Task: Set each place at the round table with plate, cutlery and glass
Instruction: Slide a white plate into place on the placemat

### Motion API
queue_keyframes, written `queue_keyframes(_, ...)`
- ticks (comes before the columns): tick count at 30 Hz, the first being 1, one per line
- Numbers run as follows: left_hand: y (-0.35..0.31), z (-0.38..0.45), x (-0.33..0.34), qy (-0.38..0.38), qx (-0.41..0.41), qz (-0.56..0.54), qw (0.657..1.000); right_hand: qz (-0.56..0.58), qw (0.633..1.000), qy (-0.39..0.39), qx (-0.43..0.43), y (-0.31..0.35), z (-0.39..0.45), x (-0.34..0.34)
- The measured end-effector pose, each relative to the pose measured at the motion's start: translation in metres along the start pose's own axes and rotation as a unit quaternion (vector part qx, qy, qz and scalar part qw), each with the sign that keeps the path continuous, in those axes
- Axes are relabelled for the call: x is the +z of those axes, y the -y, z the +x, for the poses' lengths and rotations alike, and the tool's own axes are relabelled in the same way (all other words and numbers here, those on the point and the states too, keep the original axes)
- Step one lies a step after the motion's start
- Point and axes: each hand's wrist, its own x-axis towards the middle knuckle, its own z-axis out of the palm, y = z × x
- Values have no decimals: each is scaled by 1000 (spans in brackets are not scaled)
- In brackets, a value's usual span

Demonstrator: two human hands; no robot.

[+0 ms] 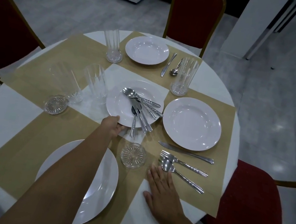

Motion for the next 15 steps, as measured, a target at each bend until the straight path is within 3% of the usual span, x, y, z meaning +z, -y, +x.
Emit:
queue_keyframes(5, 2, -28, -5, 21, 23, -3, 1000, 7, 1000, 24, 15, 0, 1, -4)
queue_keyframes(10, 1, -66, -42, -11, 94, 20, 995, 10, 997, 62, 33, 0, 1, -7)
queue_keyframes(12, 3, -76, -75, -64, 161, 20, 985, 5, 997, 73, 37, 1, 1, -7)
queue_keyframes(15, 14, -81, -132, -181, 257, 115, 942, -1, 997, 71, 41, 1, 2, -7)
